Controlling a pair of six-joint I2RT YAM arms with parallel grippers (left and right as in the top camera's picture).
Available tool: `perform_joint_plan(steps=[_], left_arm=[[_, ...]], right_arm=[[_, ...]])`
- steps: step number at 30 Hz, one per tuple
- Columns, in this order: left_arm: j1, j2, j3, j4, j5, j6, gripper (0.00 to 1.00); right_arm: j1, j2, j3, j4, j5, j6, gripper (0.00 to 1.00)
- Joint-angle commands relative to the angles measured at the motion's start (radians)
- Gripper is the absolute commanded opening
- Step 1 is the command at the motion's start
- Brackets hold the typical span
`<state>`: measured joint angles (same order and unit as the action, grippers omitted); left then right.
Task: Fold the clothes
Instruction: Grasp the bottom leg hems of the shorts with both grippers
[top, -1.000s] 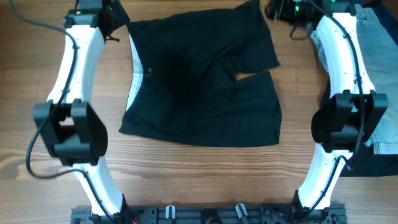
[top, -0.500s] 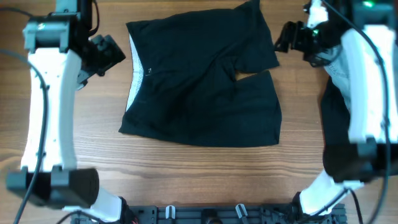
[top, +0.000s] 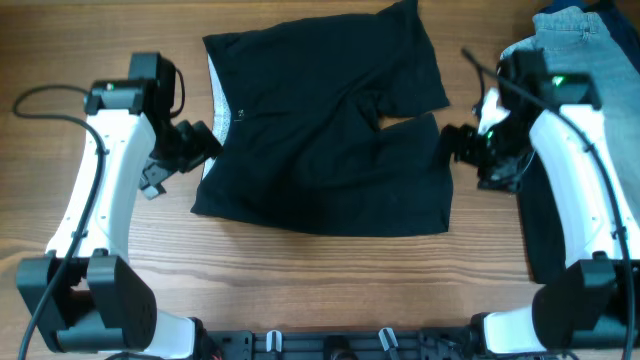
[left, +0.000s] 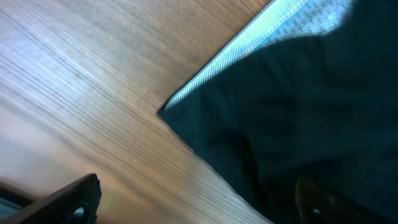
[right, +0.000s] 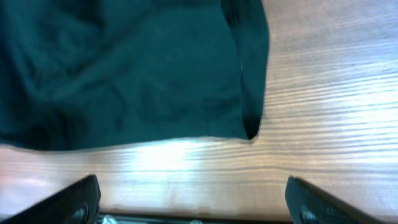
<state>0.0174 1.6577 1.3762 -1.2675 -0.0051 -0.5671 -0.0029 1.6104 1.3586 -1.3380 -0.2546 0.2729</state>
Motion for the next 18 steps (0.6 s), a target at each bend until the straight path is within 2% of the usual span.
perform_joint_plan(steps=[1,3,6,12,18], left_arm=[[0.085,-0.002,-0.126,0.107,0.034,-0.014,0.99],[0.141,-0.002,-0.177,0.209,0.055,0.008,0.99],[0.175,0.007,-0.207,0.317,0.127,0.11,0.99],[0.149,0.026,-0.212,0.326,0.233,0.277,0.98],[0.138,0.028,-0.319,0.381,0.233,0.301,0.96]], right_arm=[[0.0,-0.051,-0.158,0.1,-0.016,0.051,0.96],[0.0,-0.051,-0.251,0.181,-0.017,0.07,0.97],[0.0,-0.05,-0.351,0.256,-0.059,0.069,0.97],[0.0,-0.05,-0.424,0.286,-0.076,0.061,0.95],[0.0,-0.05,-0.424,0.346,-0.083,-0.013,0.99]])
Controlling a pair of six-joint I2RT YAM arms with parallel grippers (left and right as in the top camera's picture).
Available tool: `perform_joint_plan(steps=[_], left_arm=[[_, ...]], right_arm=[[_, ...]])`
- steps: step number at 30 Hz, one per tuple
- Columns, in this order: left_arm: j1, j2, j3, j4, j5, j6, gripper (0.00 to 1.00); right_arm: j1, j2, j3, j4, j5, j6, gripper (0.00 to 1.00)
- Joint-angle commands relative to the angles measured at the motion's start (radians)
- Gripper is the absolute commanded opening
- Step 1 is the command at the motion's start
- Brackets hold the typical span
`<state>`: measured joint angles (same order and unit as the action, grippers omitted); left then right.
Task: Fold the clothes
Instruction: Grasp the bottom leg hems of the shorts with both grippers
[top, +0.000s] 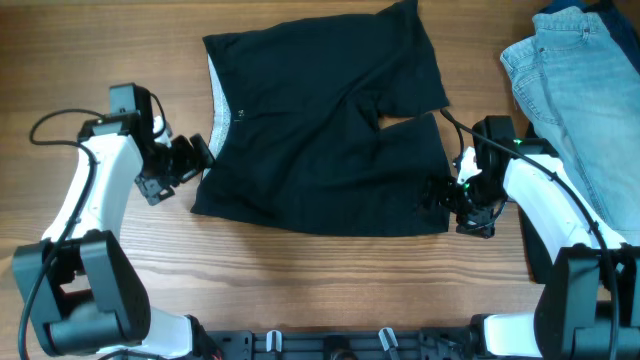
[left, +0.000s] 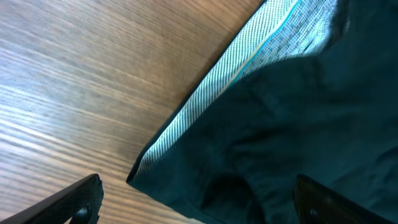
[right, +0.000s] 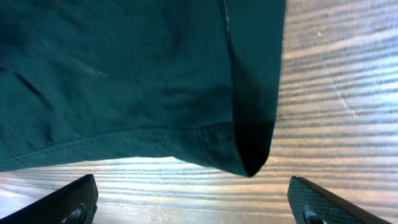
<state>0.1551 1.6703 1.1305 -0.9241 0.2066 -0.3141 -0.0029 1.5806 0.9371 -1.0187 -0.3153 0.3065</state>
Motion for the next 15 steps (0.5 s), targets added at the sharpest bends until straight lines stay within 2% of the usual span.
perform_joint_plan(steps=[1,8,9,15], left_arm=[[0.0,0.015,-0.1,0.058,0.022,0.045,0.96],[-0.001,0.017,-0.154,0.113,0.013,0.046,0.9],[-0.001,0.017,-0.158,0.117,0.013,0.046,0.87],[-0.001,0.019,-0.224,0.183,0.014,0.045,0.84]], right_arm=[[0.0,-0.02,-0.003,0.042,-0.022,-0.064,0.99],[0.0,-0.02,-0.003,0.084,-0.022,-0.082,0.98],[0.0,-0.02,-0.01,0.085,-0.022,-0.082,0.96],[0.0,-0.02,-0.093,0.143,-0.023,-0.082,0.92]])
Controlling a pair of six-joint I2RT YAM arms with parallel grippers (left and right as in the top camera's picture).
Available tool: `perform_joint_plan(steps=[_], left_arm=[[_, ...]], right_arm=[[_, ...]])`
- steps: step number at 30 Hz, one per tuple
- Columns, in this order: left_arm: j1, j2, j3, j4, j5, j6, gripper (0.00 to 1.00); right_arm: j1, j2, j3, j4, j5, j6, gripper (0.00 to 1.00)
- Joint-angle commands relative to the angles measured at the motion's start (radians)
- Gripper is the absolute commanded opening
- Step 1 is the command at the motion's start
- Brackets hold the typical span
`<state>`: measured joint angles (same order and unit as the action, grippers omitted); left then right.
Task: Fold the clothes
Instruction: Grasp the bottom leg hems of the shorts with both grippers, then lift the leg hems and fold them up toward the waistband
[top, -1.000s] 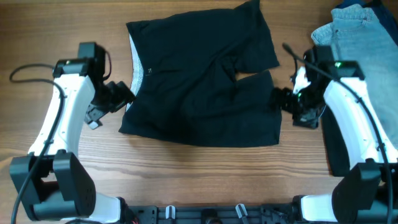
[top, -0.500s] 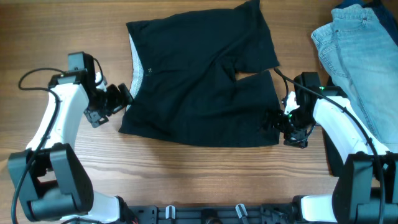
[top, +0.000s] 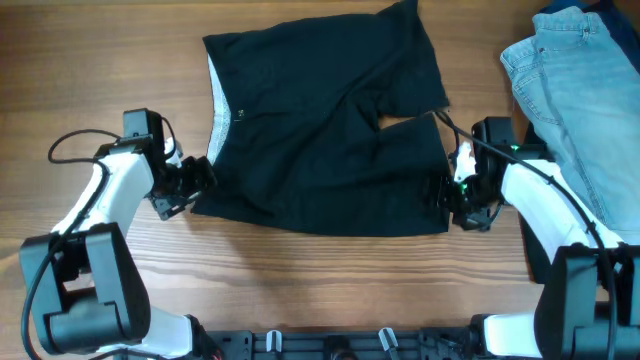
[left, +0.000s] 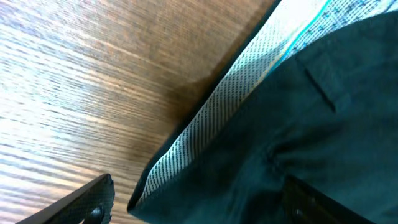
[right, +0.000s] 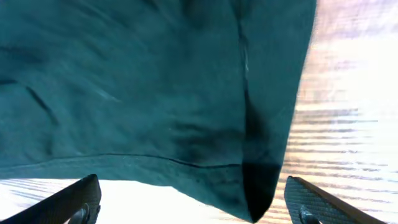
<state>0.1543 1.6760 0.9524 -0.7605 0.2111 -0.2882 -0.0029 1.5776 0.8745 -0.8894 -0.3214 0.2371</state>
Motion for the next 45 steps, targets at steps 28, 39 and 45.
perform_joint_plan(steps=[28,39,45], left_arm=[[-0.145,0.079,-0.064,0.122,-0.048,0.011,0.42],[-0.145,0.079,-0.064,0.126,-0.048,-0.02,0.04],[-0.122,0.028,-0.027,0.04,-0.044,-0.06,0.04]], right_arm=[[0.0,-0.014,-0.085,0.183,-0.016,0.004,0.82],[0.0,-0.01,-0.147,0.232,0.058,0.145,0.04],[-0.025,-0.059,-0.048,0.131,0.06,0.157,0.04]])
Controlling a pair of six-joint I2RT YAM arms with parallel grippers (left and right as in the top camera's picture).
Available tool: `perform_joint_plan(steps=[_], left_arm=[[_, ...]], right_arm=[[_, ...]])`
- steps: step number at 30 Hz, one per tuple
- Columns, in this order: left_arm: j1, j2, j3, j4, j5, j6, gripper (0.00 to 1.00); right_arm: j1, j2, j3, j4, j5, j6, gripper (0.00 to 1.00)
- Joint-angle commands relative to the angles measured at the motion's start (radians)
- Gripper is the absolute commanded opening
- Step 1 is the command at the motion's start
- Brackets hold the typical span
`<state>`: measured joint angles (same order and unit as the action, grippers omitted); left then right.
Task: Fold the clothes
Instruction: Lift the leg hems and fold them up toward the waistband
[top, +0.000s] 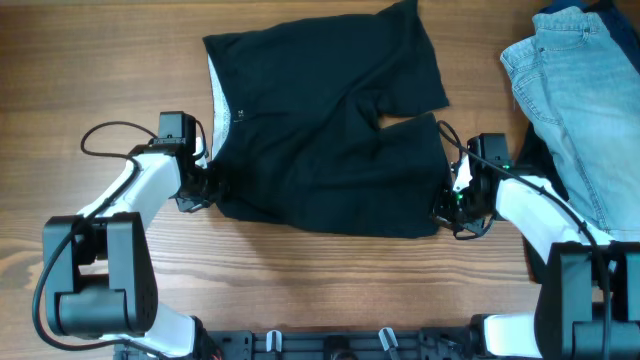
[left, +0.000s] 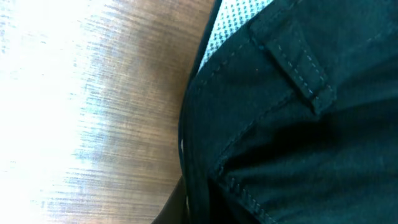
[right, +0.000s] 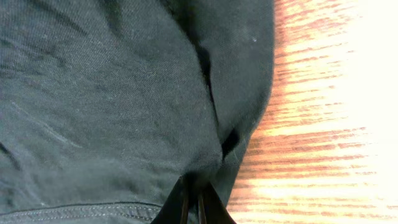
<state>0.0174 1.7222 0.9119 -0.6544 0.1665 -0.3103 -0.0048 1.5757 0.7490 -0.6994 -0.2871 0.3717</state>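
Black shorts (top: 320, 140) lie spread flat on the wooden table, with the grey-white waistband lining (top: 218, 100) showing at the left. My left gripper (top: 203, 190) sits at the near-left waistband corner. In the left wrist view it (left: 189, 208) is shut on the waistband edge of the shorts (left: 298, 124). My right gripper (top: 447, 210) is at the near-right leg hem corner. The right wrist view shows it (right: 194, 202) shut, pinching a bunch of the shorts' fabric (right: 112, 93) just above the hem.
Light blue jeans (top: 575, 90) lie at the back right, over the table's right edge. A dark cloth (top: 540, 235) lies under the right arm. Bare wood table (top: 100, 60) runs to the left and along the front.
Both grippers were open beside the shorts' near corners. Each has moved inward onto its corner and is now shut on the fabric. The shorts lie as before.
At first both grippers were open beside the shorts' left and right edges. Then they were nearer the two front corners, still open, and closer again at the last earlier moment. Now each is shut on its corner, the shorts still flat.
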Motion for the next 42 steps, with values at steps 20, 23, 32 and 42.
perform_joint_plan(steps=[20,23,32,42], left_arm=[[0.016,-0.61,0.062,-0.433,0.001,-0.149,0.04],[-0.01,-0.624,0.062,-0.462,0.0,-0.185,0.04],[-0.04,-0.623,0.061,-0.343,-0.248,-0.249,0.04],[-0.039,-0.388,0.061,-0.089,-0.359,-0.275,0.04]], right_arm=[[-0.128,-0.579,0.289,-0.487,0.053,-0.057,0.04],[-0.127,-0.631,0.295,-0.51,0.063,-0.066,0.04],[-0.124,-0.418,0.298,-0.006,-0.053,-0.076,0.04],[0.041,0.035,0.298,0.702,-0.109,-0.092,0.04]])
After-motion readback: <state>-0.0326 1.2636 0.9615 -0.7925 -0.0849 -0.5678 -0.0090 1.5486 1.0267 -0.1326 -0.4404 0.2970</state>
